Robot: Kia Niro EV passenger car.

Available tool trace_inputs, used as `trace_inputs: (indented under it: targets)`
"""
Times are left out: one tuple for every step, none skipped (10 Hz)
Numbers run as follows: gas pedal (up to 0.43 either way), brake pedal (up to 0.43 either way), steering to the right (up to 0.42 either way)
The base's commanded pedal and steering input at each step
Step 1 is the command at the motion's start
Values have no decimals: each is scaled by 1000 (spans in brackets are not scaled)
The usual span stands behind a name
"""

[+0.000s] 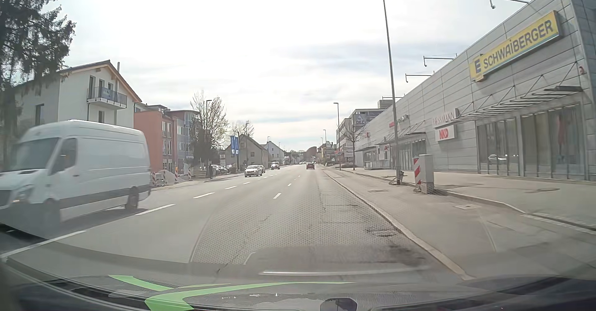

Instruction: Follow the waypoints while adhering to traffic rules and regulations

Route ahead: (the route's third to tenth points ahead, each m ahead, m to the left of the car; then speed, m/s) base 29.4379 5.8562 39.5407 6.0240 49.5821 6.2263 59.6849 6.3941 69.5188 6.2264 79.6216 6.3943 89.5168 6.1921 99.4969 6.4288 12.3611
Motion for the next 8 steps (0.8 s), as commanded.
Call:
trace_inputs:
  targets:
    - [150, 0, 3]
    - [150, 0, 3]
    - [150, 0, 3]
    - [150, 0, 3]
    - [150, 0, 2]
    - [150, 0, 1]
    - [150, 0, 0]
    - [150, 0, -2]
